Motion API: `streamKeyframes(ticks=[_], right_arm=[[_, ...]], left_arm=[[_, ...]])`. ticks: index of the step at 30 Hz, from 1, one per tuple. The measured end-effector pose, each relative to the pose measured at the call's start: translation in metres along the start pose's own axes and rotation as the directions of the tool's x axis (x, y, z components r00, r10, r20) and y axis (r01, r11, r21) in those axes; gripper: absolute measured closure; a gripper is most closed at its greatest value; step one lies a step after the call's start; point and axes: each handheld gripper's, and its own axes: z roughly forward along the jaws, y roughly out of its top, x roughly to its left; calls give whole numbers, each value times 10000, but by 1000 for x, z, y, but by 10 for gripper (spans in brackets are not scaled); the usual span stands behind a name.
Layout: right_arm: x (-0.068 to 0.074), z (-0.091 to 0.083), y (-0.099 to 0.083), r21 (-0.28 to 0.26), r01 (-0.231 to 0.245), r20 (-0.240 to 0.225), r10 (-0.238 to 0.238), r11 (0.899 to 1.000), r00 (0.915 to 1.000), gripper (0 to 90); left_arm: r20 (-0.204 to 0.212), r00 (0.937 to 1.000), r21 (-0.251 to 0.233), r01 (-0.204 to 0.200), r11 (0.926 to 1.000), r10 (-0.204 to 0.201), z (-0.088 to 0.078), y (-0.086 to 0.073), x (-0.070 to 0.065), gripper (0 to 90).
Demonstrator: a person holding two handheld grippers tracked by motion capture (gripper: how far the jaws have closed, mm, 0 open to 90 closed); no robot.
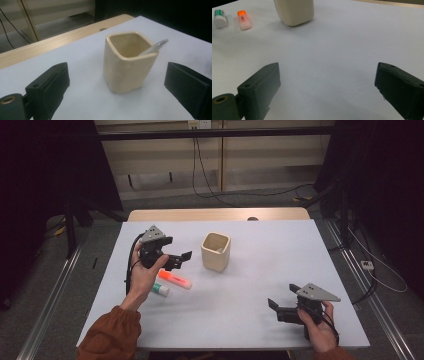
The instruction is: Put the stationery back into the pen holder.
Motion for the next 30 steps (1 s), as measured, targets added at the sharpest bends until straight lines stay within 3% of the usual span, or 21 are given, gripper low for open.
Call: streamKeyframes(ticks=[13, 16, 19, 30], right_arm=[[-1, -1, 0, -71, 31, -38, -31, 10000, 10000, 54], [0, 0, 0, -69, 71, -39, -71, 10000, 10000, 53], [0, 0, 0, -24, 94, -42, -94, 10000, 9999, 53], [1, 0, 0, -40, 154, -91, -154, 9999, 9998, 54]], left_arm=[[-95, 9998, 248, -194, 9995, 196, -15, -14, -5, 63], [32, 9995, 176, -306, 9994, 306, -19, -22, -4, 67], [23, 9989, 448, -469, 9979, 469, -19, -31, -2, 66], [74, 9998, 807, -169, 9966, 163, -42, -40, 6, 79]])
